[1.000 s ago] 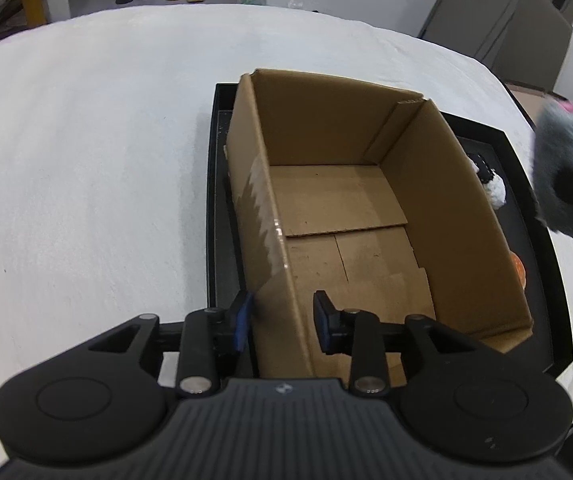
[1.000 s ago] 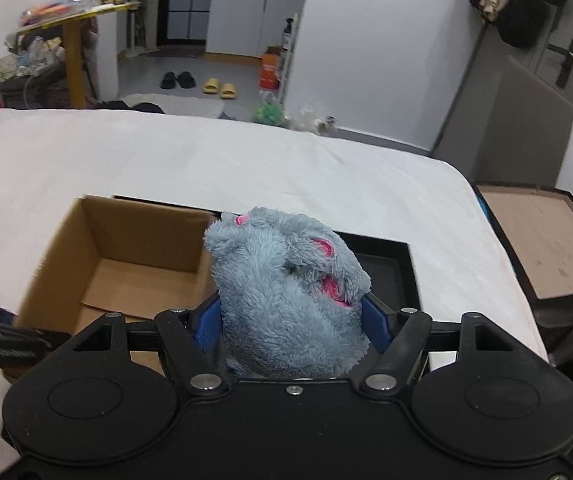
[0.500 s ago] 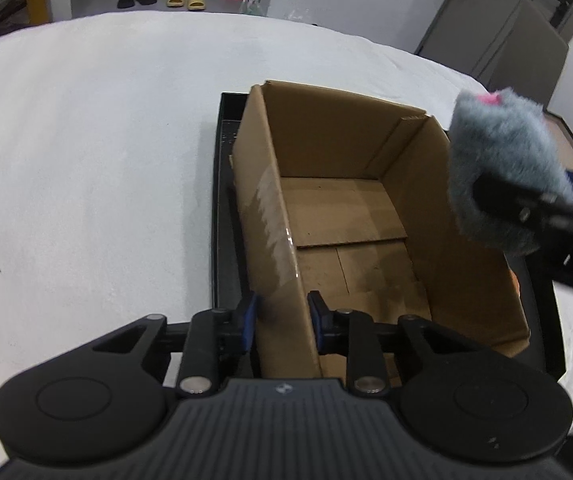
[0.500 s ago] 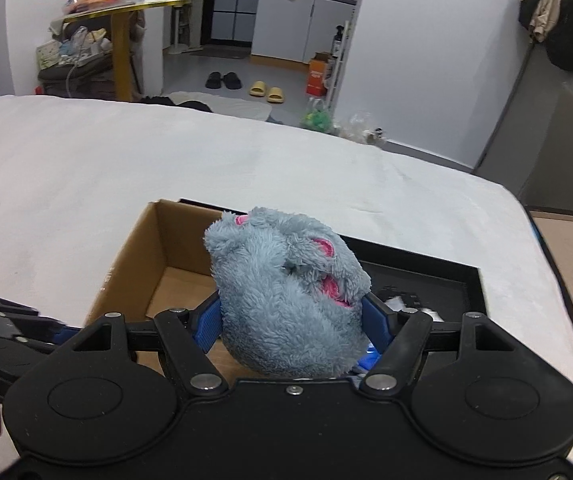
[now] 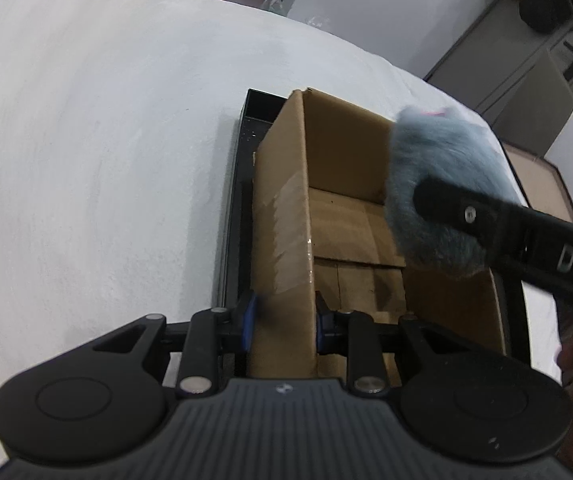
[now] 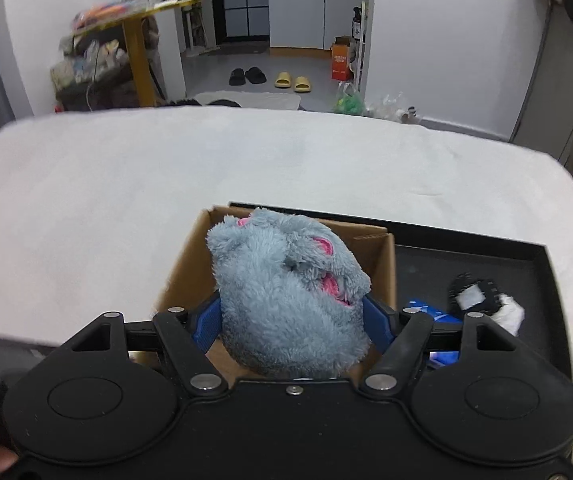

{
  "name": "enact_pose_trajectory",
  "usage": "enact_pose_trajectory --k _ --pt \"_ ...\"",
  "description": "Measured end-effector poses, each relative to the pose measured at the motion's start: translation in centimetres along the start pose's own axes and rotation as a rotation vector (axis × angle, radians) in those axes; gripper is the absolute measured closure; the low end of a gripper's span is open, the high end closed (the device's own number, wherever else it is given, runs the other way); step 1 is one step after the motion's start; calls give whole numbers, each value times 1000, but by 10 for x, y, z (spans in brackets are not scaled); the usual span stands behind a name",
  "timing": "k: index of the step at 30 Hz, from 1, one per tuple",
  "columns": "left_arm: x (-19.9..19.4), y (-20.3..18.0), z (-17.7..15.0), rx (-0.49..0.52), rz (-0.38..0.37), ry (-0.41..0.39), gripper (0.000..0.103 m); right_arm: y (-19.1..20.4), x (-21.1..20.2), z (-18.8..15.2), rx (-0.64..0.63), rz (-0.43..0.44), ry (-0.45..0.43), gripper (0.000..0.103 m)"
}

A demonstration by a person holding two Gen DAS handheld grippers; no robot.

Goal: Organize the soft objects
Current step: 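Carry the rabbit into the box and open the right gripper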

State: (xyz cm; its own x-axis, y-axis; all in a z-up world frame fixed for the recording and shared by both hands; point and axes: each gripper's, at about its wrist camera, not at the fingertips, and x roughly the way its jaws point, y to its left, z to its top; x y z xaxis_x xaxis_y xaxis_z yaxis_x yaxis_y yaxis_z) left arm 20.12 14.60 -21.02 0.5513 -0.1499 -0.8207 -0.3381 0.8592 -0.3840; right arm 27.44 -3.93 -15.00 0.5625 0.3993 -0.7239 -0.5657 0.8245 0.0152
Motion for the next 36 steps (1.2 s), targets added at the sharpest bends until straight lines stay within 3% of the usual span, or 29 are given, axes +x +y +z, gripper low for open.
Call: enact_pose_trajectory --k 4,7,19,30,36 --pt "0 3 -1 -14 -7 -4 76 1 -1 2 33 21 -32 19" --pt "-1 3 -3 -16 -9 -7 76 0 -3 -3 35 43 -28 17" --pt "-5 -5 -1 7 42 -21 72 -20 -20 -19 42 -7 -18 11" --pt "-23 -25 3 62 104 -68 46 -47 -35 -30 94 -28 -32 10" --pt "-23 -39 2 82 122 -80 37 -67 -41 -35 113 -58 -41 10"
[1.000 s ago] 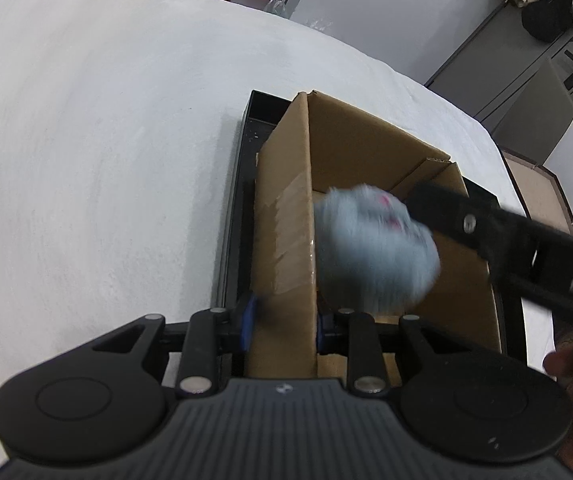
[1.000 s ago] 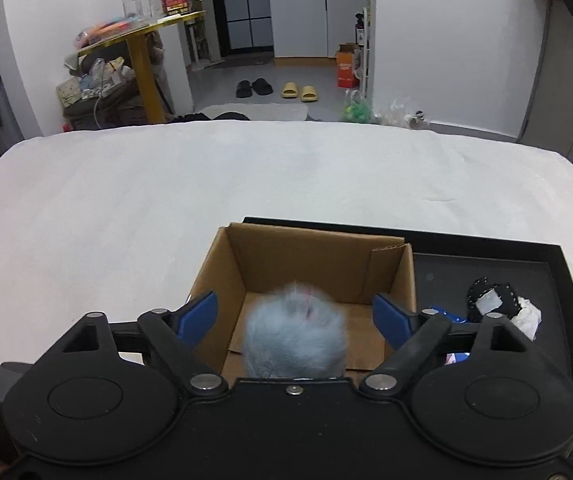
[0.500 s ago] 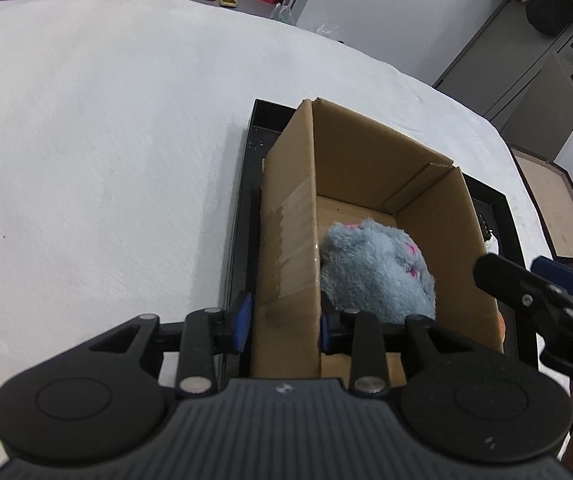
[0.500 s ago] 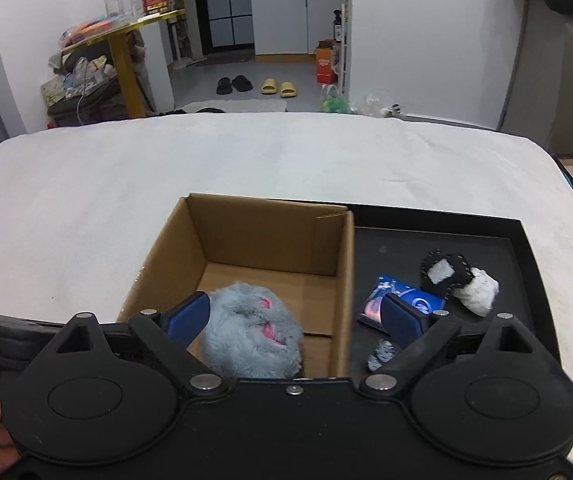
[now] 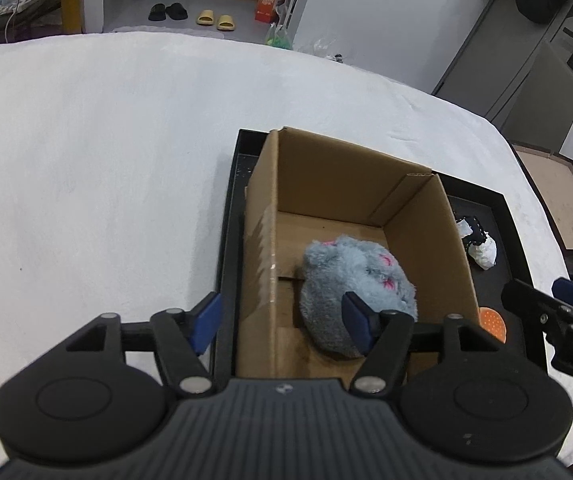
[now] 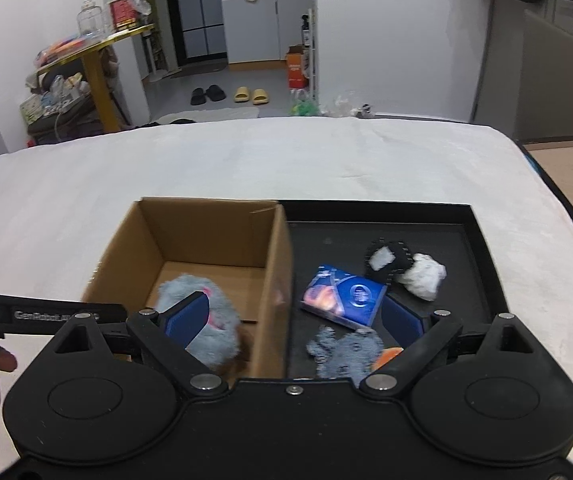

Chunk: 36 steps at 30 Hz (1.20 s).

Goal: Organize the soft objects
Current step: 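Move the right gripper to the orange burger plush and grasp it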

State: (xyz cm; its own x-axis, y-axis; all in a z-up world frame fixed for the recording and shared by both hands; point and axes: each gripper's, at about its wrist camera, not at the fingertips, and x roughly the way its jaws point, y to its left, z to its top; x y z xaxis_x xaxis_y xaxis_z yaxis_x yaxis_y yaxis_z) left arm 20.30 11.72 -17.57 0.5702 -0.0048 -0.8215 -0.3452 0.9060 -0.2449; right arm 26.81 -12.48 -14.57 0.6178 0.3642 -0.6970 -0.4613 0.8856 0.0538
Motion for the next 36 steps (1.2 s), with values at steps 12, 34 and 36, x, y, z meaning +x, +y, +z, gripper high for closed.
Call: enact_pose_trajectory --k 12,34,36 --pt "9 -27 0 72 68 5 35 -51 9 -23 70 -44 46 10" --pt "25 -53 7 118 187 -1 29 -112 61 -65 130 -66 200 25" --pt "25 -53 8 117 189 -3 29 -114 65 -68 129 -65 207 25"
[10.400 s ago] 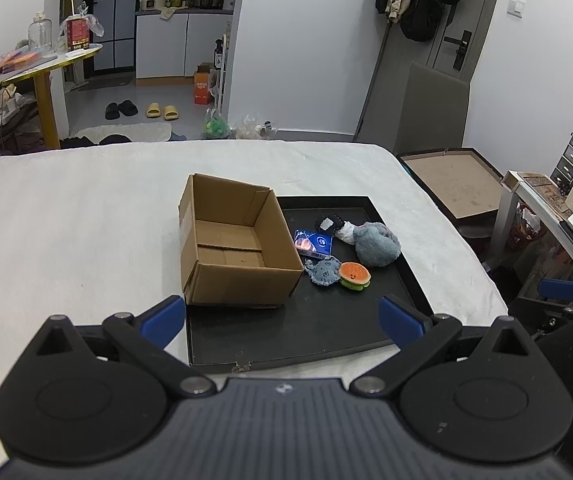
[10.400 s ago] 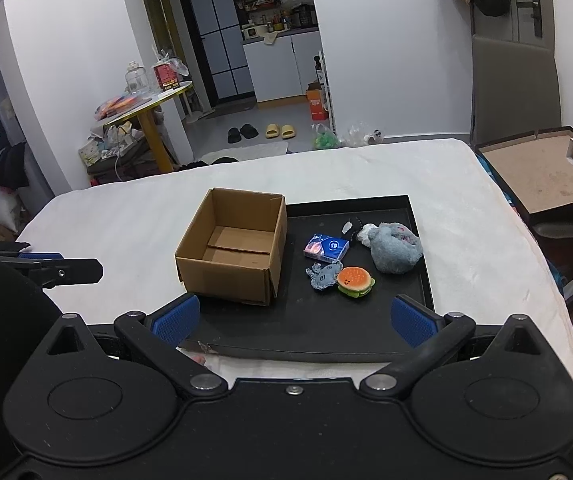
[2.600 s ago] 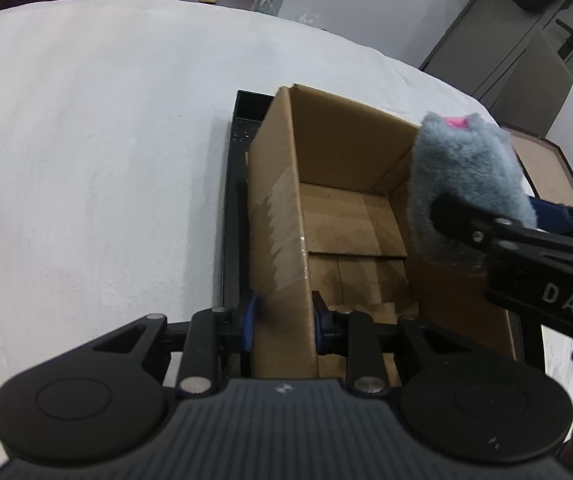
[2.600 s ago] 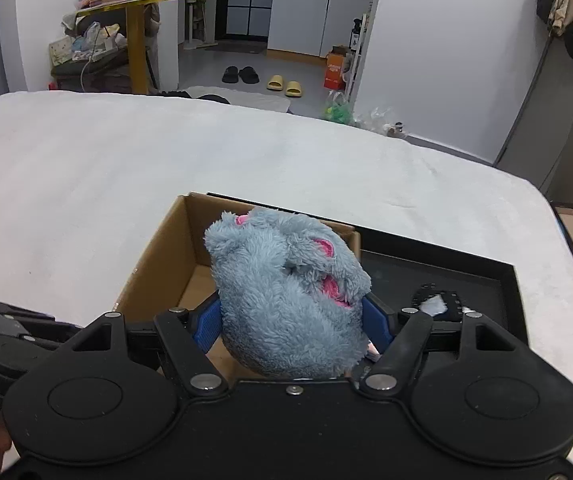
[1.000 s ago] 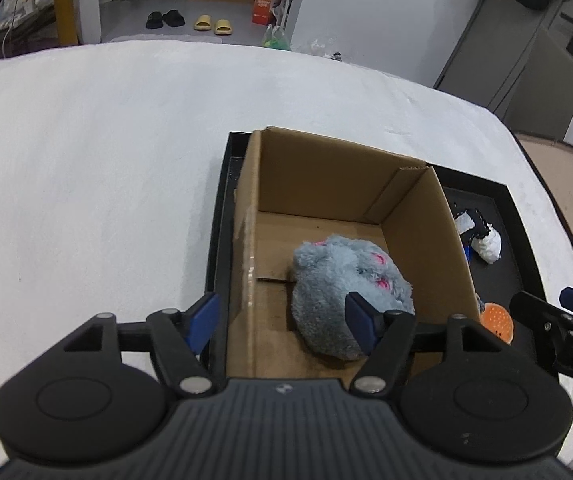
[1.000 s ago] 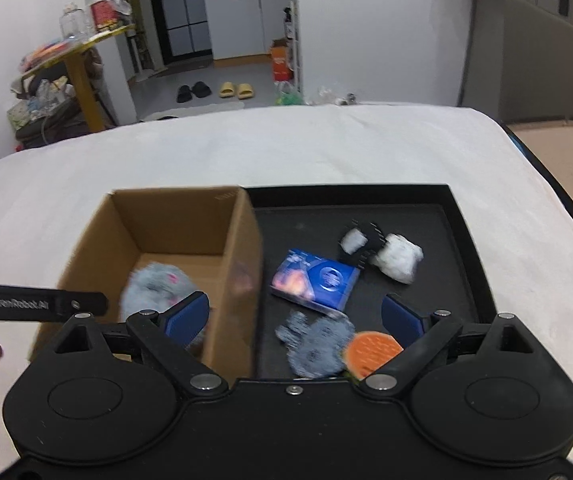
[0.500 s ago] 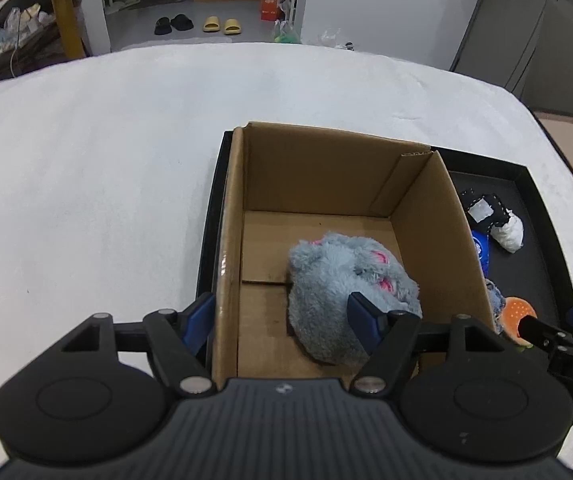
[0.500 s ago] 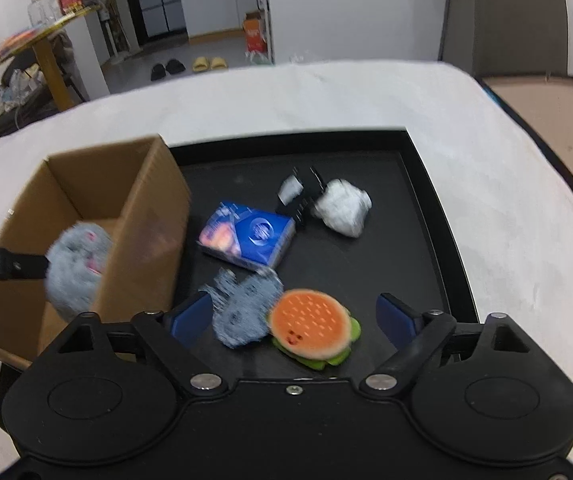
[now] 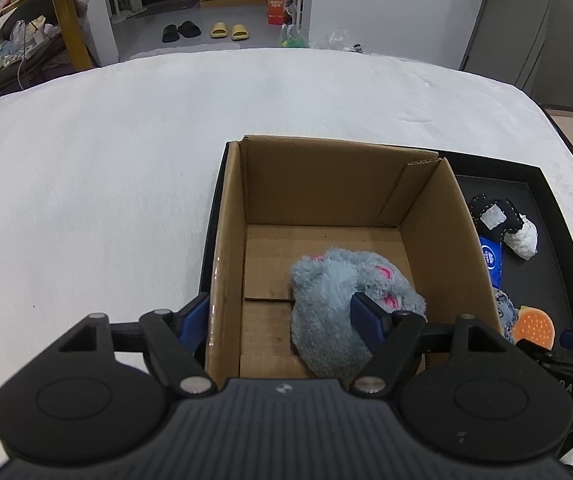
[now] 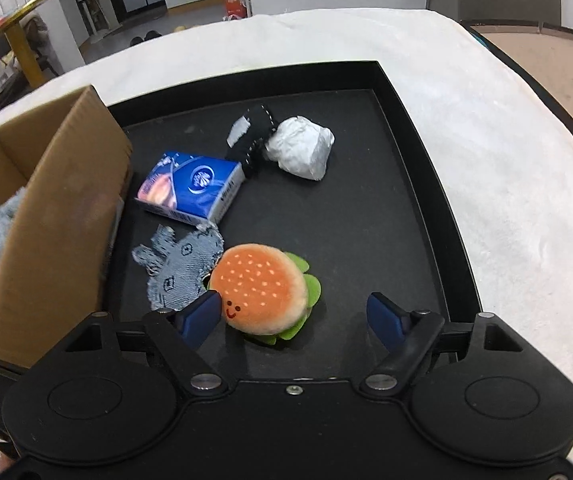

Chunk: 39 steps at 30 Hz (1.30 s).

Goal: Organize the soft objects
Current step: 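Move the right gripper to the orange burger plush and grasp it, then lift the burger plush and drop it into the box beside the rabbit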

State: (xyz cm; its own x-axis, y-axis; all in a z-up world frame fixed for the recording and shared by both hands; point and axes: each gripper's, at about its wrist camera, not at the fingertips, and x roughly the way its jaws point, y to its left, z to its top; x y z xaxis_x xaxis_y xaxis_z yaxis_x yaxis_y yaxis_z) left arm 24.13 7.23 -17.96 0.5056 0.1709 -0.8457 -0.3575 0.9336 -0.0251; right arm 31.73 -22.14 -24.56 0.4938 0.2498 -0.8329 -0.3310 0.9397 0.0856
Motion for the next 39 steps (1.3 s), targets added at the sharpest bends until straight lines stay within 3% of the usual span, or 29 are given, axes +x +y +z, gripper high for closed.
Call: enact_pose_trajectory --k 8,10,12,13,25,39 --pt "0 -1 0 0 -1 -4 29 6 9 4 -25 11 -12 25" --pt "0 -1 0 3 -3 -4 29 8 12 5 -32 13 -7 37" --pt "-1 -1 -1 11 -3 -9 29 11 13 4 -43 13 5 54" --pt "0 0 -1 11 -4 -6 29 11 13 3 -46 9 5 56" --pt "-5 11 0 -16 -44 5 29 9 -6 2 -56 0 -27 60" --pt "-7 33 -8 -45 -109 -5 29 40 -41 24 -96 -35 -107 60"
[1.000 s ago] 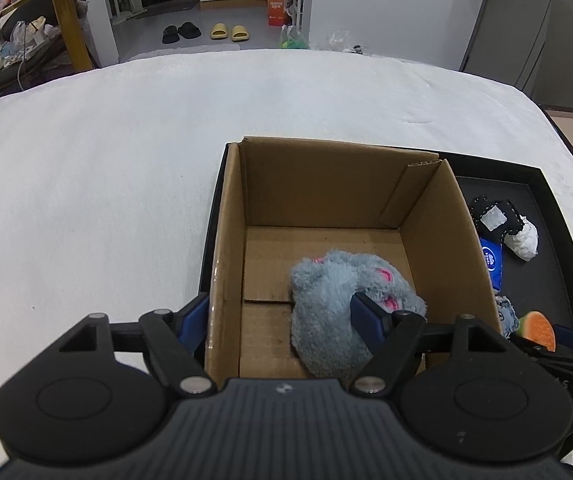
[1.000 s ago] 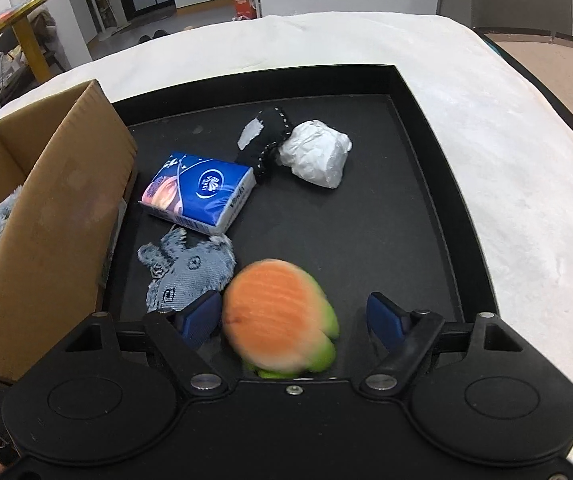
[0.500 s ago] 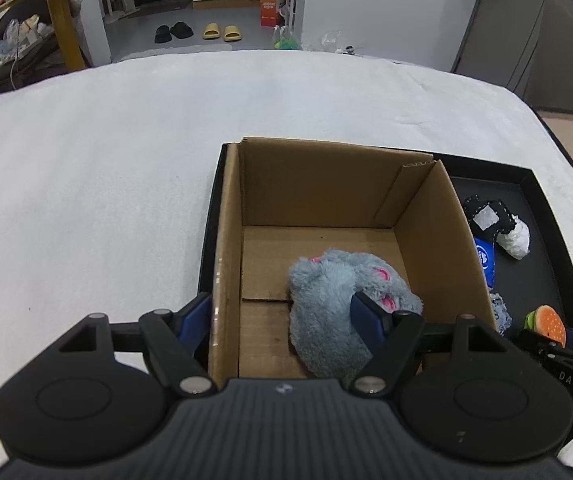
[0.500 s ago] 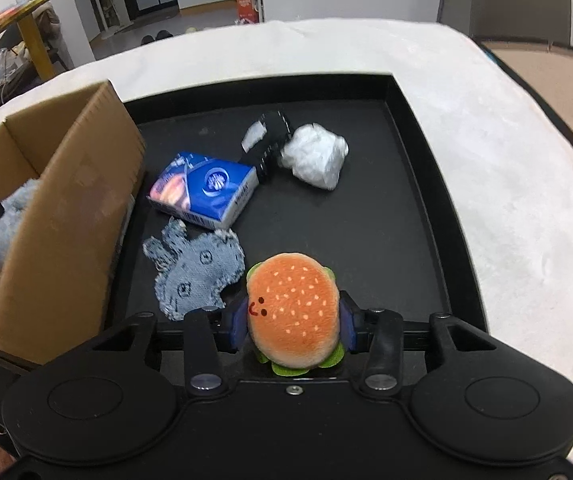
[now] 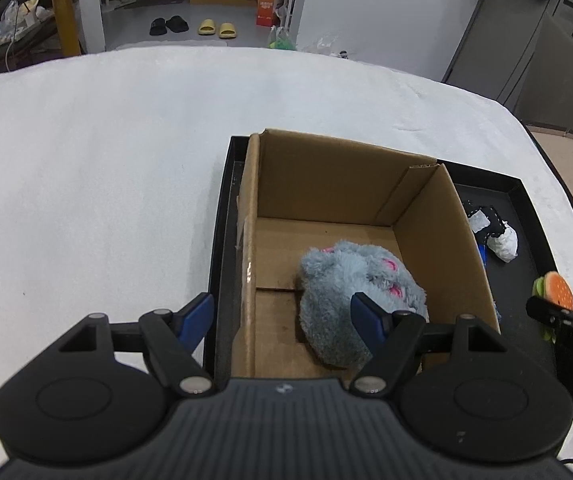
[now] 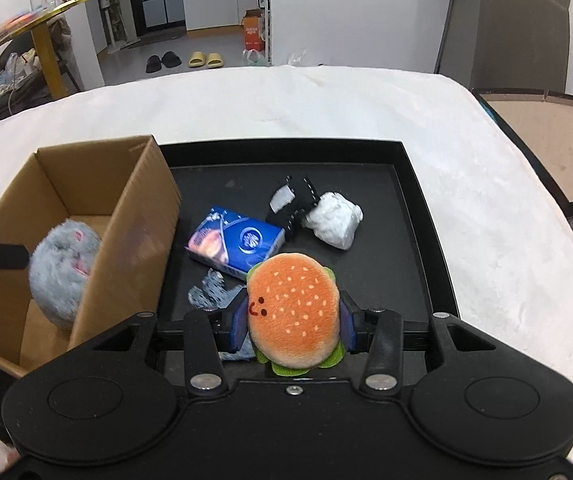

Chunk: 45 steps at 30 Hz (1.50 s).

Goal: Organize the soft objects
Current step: 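Lift the burger plush and drop it into the box beside the rabbit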

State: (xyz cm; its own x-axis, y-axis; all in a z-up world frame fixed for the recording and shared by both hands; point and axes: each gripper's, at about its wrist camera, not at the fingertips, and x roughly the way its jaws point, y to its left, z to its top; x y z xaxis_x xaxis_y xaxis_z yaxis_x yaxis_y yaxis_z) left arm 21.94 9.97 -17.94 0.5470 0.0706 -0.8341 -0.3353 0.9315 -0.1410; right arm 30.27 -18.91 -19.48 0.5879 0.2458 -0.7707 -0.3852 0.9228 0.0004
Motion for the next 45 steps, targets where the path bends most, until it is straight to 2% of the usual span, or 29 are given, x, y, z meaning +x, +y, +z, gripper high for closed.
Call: enact_pose_trajectory --k 14,22,27,34,39,45 --pt "-9 17 -1 -16 -12 -40 30 52 -17 26 -57 3 -70 59" --pt "-7 22 -4 -19 -50 -32 35 83 -27 33 -84 25 -112 59" --pt "-4 28 -6 -39 -79 -15 50 105 -25 37 -109 45 -129 59" --pt "5 37 -10 -73 -125 26 60 128 -21 37 -138 81 -123 59" --pt "12 44 -11 -113 -150 43 74 142 -19 39 -166 97 -118 59" --pt "15 52 -11 -165 -165 48 78 152 -12 43 -188 114 -109 59"
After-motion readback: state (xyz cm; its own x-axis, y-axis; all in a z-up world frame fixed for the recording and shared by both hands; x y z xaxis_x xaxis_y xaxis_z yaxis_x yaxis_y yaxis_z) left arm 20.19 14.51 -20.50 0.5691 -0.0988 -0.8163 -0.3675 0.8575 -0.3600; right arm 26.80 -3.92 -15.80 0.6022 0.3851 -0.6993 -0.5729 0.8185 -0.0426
